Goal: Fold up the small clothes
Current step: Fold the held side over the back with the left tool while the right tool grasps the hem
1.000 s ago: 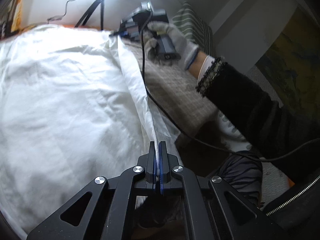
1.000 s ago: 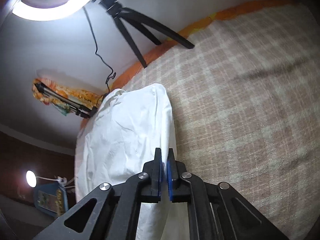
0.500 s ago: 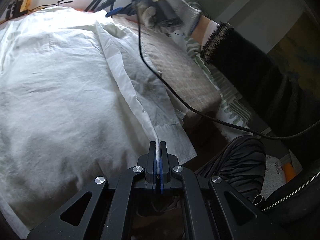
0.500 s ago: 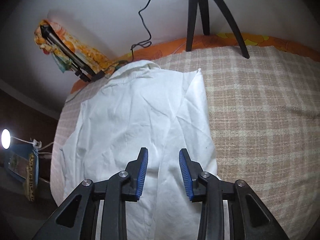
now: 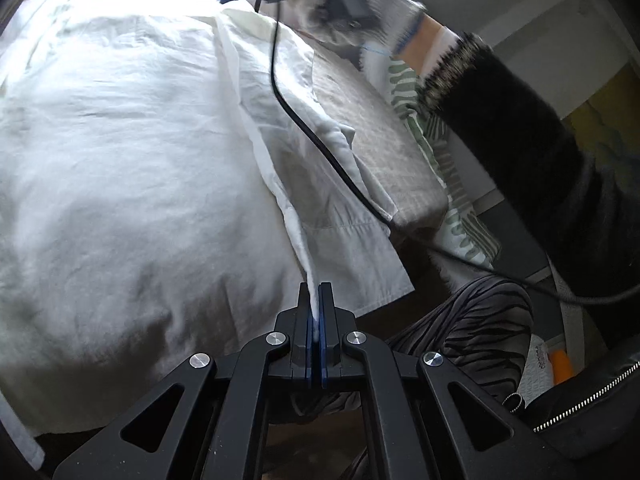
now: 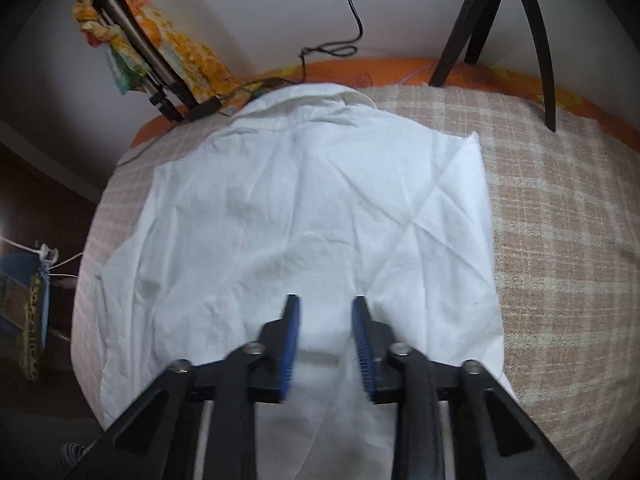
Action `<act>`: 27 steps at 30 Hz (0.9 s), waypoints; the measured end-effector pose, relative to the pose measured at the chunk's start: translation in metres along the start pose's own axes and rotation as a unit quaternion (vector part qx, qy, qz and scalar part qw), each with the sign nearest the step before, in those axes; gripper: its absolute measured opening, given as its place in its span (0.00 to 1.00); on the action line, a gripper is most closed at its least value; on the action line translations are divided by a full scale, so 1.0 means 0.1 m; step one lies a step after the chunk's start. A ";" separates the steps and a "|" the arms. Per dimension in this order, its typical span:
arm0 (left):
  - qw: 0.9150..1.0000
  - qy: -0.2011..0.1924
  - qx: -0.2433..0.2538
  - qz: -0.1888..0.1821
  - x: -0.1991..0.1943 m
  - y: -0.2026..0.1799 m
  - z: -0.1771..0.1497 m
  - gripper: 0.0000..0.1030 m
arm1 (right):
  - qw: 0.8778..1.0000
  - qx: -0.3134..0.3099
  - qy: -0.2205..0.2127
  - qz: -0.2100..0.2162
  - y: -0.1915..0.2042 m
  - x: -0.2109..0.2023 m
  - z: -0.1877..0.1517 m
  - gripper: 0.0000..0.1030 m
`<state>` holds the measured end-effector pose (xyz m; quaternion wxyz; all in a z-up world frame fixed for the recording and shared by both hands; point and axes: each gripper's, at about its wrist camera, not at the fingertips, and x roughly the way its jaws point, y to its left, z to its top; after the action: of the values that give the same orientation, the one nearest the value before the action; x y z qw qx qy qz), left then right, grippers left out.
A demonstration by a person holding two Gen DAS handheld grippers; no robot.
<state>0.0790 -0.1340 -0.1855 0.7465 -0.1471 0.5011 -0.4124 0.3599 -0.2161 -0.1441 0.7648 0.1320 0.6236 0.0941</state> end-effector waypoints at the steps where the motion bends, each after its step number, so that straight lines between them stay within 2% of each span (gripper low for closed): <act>1: 1.000 -0.001 0.001 -0.003 0.00 0.00 0.00 0.01 | 1.000 -0.003 -0.015 -0.010 -0.01 -0.16 -0.07 0.37; 4: 1.000 -0.003 0.001 -0.010 -0.01 0.01 0.00 0.01 | 0.997 -0.012 -0.042 -0.056 -0.19 -0.51 -0.27 0.38; 7: 1.000 -0.003 0.002 -0.012 -0.04 0.04 0.00 0.01 | 0.995 0.019 -0.046 -0.084 -0.57 -0.73 -0.50 0.40; 10: 1.000 -0.003 -0.001 -0.013 -0.06 0.08 0.00 0.01 | 0.995 0.057 -0.030 -0.077 -0.93 -0.79 -0.73 0.43; 13: 1.000 -0.004 -0.001 -0.009 -0.07 0.07 0.01 0.01 | 0.995 0.079 -0.007 -0.053 -1.07 -0.67 -0.86 0.43; 14: 1.000 -0.005 0.001 -0.007 -0.07 0.05 0.01 0.01 | 0.996 0.080 -0.004 -0.048 -1.06 -0.60 -0.86 0.31; 15: 1.000 -0.007 0.003 -0.007 -0.09 0.05 0.02 0.01 | 0.997 0.076 -0.003 -0.034 -1.04 -0.54 -0.88 0.10; 16: 1.000 -0.008 0.002 -0.008 -0.10 0.04 0.02 0.01 | 0.997 0.074 -0.002 -0.024 -1.03 -0.51 -0.88 0.03; 19: 1.000 -0.012 -0.007 -0.015 -0.07 -0.01 0.04 0.01 | 0.998 0.040 -0.014 -0.053 -0.90 -0.56 -0.82 0.02; 25: 0.999 -0.012 -0.025 -0.041 0.14 -0.07 0.07 0.01 | 0.998 0.001 -0.026 -0.064 -0.80 -0.67 -0.47 0.02; 26: 0.999 -0.013 -0.027 -0.042 0.16 -0.07 0.06 0.01 | 0.998 -0.008 -0.015 -0.066 -0.79 -0.61 -0.45 0.03; 27: 0.999 -0.013 -0.028 -0.041 0.17 -0.08 0.06 0.01 | 0.996 -0.013 -0.007 -0.084 -0.80 -0.55 -0.44 0.08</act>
<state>0.0834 -0.1533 -0.1889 0.7310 -0.1942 0.4961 -0.4264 0.3036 -0.3050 -0.1269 0.7760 0.0694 0.6259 0.0367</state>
